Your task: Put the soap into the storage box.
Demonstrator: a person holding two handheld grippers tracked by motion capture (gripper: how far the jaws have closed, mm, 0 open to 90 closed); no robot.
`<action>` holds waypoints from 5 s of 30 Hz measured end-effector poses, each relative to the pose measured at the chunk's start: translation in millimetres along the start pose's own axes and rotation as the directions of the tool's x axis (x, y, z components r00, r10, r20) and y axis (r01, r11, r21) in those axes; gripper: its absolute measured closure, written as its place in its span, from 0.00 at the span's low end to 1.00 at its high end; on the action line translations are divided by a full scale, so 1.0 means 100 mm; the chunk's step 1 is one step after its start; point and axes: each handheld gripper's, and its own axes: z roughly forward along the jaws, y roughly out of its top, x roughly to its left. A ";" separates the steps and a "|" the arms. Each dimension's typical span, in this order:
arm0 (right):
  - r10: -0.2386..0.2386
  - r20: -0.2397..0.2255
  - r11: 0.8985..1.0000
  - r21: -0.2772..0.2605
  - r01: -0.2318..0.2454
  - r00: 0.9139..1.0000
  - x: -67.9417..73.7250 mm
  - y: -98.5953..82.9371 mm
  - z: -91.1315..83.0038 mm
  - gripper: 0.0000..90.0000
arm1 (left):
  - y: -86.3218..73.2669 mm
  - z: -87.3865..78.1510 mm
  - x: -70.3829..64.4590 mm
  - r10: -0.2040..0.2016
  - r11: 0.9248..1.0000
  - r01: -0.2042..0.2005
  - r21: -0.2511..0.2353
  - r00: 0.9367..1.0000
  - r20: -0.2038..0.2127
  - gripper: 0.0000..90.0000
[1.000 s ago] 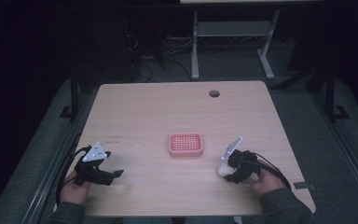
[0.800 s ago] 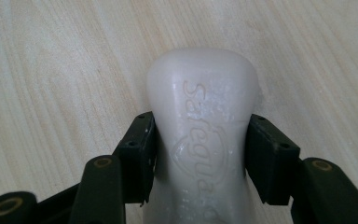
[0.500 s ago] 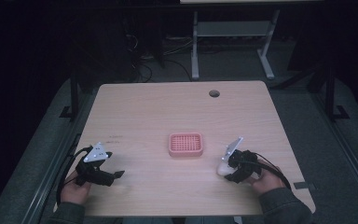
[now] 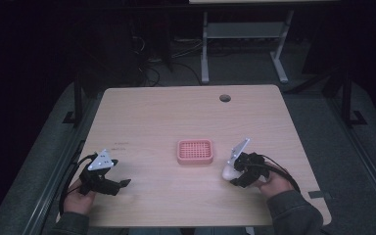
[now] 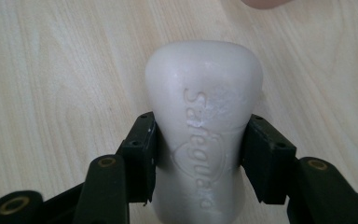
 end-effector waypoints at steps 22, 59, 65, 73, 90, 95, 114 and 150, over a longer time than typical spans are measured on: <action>-0.050 -0.001 0.998 -0.035 0.050 0.999 -0.03 0.21 -0.06 0.55 | 0.00 -0.02 0.01 0.007 1.000 -0.007 -0.002 1.000 -0.004 0.17; -0.142 -0.031 0.987 -0.078 0.139 0.989 -0.31 1.06 -0.02 0.55 | 0.00 -0.03 0.05 -0.001 1.000 0.001 -0.003 1.000 -0.013 0.17; -0.140 -0.041 0.988 -0.075 0.136 0.989 -0.39 1.16 0.03 0.55 | 0.00 -0.03 0.05 0.000 1.000 0.000 -0.003 1.000 -0.013 0.17; -0.142 -0.042 0.988 -0.066 0.139 0.989 -0.45 1.31 0.13 0.55 | 0.00 -0.04 0.05 -0.001 1.000 0.001 -0.003 1.000 -0.017 0.17; -0.114 -0.051 0.993 -0.023 0.113 0.992 -0.58 1.38 0.34 0.55 | 0.00 -0.04 0.06 -0.001 1.000 0.001 0.002 1.000 -0.019 0.17; -0.117 -0.045 0.993 -0.028 0.115 0.992 -0.58 1.40 0.35 0.55 | 0.00 -0.05 0.07 0.003 1.000 -0.003 0.001 1.000 -0.020 0.17; -0.112 -0.047 0.994 -0.015 0.112 0.993 -0.59 1.44 0.42 0.55 | -0.01 -0.06 0.08 -0.006 1.000 0.006 -0.003 1.000 -0.019 0.17; -0.113 -0.052 0.993 0.020 0.114 0.992 -0.58 1.46 0.55 0.52 | -0.01 -0.05 0.08 -0.006 1.000 0.006 0.001 1.000 -0.015 0.17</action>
